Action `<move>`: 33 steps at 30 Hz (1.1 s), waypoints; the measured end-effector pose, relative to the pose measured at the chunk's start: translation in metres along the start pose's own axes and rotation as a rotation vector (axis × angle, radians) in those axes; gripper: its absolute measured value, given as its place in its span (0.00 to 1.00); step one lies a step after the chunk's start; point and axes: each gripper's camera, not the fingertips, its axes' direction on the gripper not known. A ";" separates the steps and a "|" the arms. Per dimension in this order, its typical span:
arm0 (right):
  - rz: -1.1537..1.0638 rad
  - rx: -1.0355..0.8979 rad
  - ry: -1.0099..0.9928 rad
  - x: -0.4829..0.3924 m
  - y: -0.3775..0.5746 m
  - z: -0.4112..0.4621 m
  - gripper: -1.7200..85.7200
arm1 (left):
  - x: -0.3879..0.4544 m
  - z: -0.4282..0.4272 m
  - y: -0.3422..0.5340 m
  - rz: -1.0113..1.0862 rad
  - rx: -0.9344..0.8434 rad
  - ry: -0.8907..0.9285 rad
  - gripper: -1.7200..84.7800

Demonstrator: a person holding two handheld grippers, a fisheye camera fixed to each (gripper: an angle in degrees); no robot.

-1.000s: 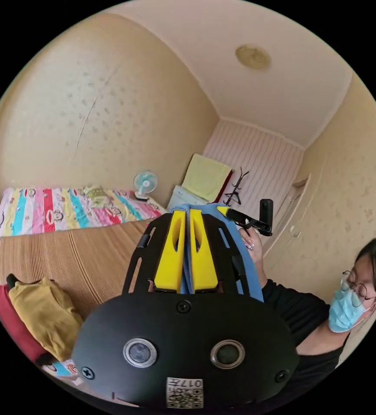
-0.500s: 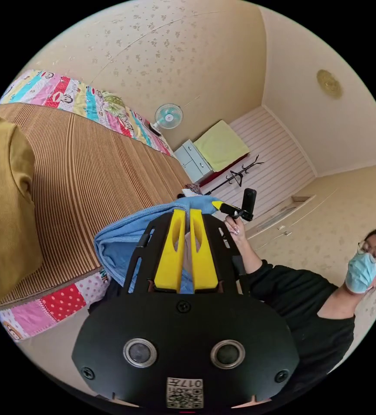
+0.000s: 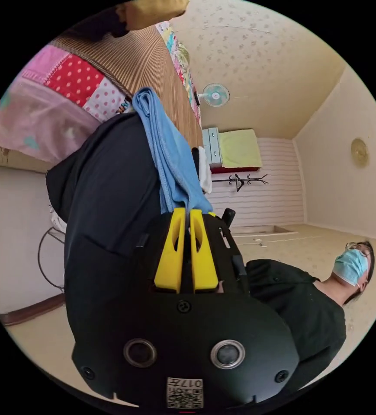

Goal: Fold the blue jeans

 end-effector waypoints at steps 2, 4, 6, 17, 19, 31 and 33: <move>-0.034 -0.119 -0.067 0.007 -0.012 -0.010 0.13 | -0.005 -0.011 -0.016 -0.039 -0.098 0.062 0.10; -0.089 -0.225 -0.196 0.013 -0.031 -0.024 0.18 | -0.002 -0.028 -0.026 -0.056 -0.092 0.054 0.13; -0.028 -0.124 -0.149 0.028 -0.052 -0.059 0.20 | 0.009 -0.045 -0.038 -0.022 -0.041 0.027 0.16; 0.305 0.150 0.148 0.117 -0.121 -0.072 0.27 | 0.040 -0.016 -0.175 0.086 0.195 -0.213 0.23; 0.327 0.115 0.129 0.133 -0.134 -0.065 0.29 | 0.037 -0.009 -0.197 0.075 0.188 -0.228 0.23; 0.190 0.075 0.079 0.078 -0.139 -0.044 0.09 | 0.053 0.050 -0.203 0.118 0.076 -0.266 0.11; 0.089 0.100 0.049 0.042 -0.130 -0.056 0.08 | 0.070 0.042 -0.179 0.171 0.138 -0.229 0.10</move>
